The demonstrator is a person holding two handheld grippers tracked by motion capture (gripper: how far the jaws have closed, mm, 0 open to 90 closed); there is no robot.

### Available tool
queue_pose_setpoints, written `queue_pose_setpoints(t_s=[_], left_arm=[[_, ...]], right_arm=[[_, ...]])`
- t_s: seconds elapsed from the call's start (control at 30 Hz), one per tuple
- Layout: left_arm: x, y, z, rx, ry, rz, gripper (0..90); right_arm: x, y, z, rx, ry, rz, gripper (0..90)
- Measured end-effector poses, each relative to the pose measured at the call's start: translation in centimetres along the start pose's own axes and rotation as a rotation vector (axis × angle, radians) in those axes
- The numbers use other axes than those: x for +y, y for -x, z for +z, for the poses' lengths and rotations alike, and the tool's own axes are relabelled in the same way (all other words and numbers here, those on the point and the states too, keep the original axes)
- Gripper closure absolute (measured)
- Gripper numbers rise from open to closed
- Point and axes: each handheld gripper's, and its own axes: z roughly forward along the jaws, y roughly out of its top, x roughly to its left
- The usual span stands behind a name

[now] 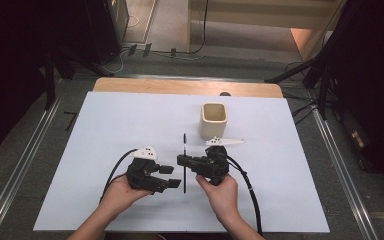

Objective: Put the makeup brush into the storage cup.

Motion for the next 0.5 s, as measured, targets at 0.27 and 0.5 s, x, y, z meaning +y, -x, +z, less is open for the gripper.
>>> queue_pose_setpoints(t_s=[0.27,0.5], left_arm=[[-0.22,0.07,0.04,0.07,-0.038,0.048,0.0],[-0.46,0.2,-0.43,0.045,-0.082,0.113,0.0]], right_arm=[[0.16,0.31,-0.37,-0.008,0.004,0.002,85.9],[0.24,0.4,-0.49,-0.01,-0.002,-0.002,85.9]])
